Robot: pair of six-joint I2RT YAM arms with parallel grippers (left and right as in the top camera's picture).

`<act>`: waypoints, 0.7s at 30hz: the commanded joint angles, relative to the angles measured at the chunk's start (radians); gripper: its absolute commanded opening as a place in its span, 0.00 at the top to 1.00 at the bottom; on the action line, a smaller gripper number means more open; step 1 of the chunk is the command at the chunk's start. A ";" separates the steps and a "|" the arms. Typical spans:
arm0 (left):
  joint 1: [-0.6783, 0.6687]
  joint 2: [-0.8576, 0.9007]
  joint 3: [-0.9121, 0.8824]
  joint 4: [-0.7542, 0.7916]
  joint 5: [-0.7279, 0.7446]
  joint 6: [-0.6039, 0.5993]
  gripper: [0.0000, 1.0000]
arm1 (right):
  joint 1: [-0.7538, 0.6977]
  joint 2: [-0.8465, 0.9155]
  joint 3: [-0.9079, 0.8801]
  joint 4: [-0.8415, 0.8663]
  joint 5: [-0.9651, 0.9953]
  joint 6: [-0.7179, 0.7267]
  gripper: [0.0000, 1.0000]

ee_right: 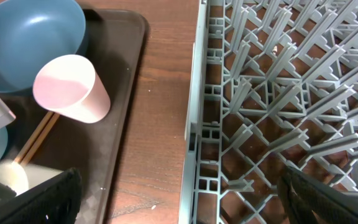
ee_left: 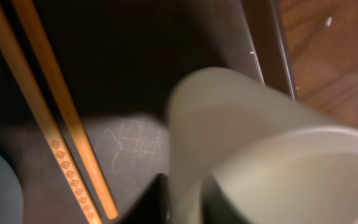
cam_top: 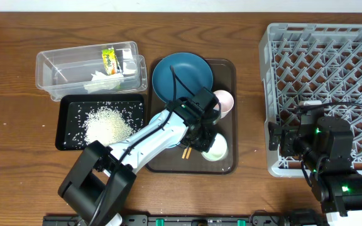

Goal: Sort waste into correct bins and load items into the dishwasher rack
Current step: 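Grasp cream cup with left gripper and lift it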

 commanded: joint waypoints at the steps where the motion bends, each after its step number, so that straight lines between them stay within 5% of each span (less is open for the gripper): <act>1: 0.002 -0.016 0.011 0.002 -0.012 -0.006 0.94 | 0.007 0.000 0.024 -0.004 -0.007 0.010 0.01; 12: 0.208 -0.264 0.014 0.002 0.170 -0.071 0.94 | 0.007 0.000 0.024 -0.026 -0.006 0.015 0.01; 16: 0.360 -0.302 0.014 0.071 0.405 -0.128 0.94 | 0.007 0.001 0.024 0.020 -0.023 0.102 0.01; 21: 0.462 -0.262 0.014 0.209 0.742 -0.201 0.94 | 0.007 0.042 0.022 0.152 -0.397 0.018 0.01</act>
